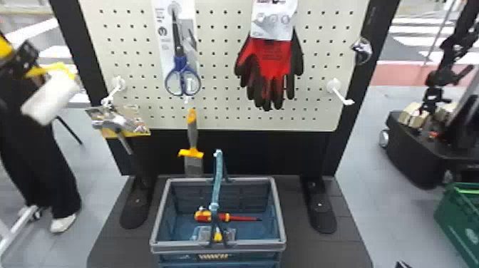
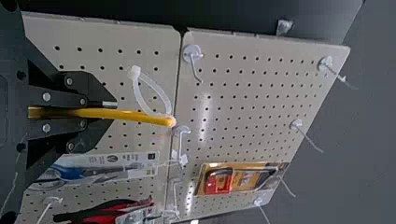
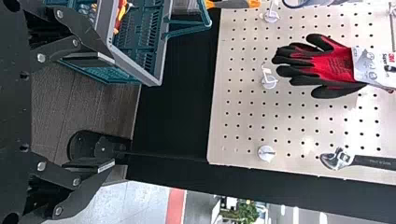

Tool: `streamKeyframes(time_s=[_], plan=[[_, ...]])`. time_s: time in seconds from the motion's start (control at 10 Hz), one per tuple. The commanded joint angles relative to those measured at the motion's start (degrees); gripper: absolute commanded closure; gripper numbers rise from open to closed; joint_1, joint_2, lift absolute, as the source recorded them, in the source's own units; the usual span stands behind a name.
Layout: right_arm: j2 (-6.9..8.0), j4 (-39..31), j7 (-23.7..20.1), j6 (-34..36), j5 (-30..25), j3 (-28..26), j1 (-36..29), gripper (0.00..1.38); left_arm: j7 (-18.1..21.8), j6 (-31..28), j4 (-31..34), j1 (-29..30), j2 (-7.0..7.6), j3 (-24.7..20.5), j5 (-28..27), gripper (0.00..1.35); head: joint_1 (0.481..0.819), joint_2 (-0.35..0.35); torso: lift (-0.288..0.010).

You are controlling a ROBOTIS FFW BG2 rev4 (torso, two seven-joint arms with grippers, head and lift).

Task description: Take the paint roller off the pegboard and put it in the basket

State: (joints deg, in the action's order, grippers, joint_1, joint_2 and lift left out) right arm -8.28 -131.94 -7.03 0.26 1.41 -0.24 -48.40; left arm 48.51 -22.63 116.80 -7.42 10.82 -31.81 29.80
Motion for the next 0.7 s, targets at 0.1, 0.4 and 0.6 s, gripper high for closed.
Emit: streamKeyframes(time_s=[0.1, 0.4, 0.6], plan=[[-0.07, -0.3, 0.0, 0.0, 0.1, 0.0, -0.1, 0.50, -5.4, 2.9, 3.4, 10.5, -7.91, -0.2, 5.7, 1.15, 0.549, 0.000, -0.100], [-0.07, 0.1, 0.0, 0.1, 0.2, 0.1, 0.0, 0.50, -10.5, 5.3, 0.7, 18.8, -10.96, 3.9, 12.2, 1.15, 0.549, 0.000, -0.100], [-0.07, 0.2, 0.0, 0.2, 0.2, 0.2, 0.3, 0.50, -10.8, 8.3, -5.1, 19.8, -10.96, 8.4, 15.9, 1.15, 0.549, 0.000, -0.100]])
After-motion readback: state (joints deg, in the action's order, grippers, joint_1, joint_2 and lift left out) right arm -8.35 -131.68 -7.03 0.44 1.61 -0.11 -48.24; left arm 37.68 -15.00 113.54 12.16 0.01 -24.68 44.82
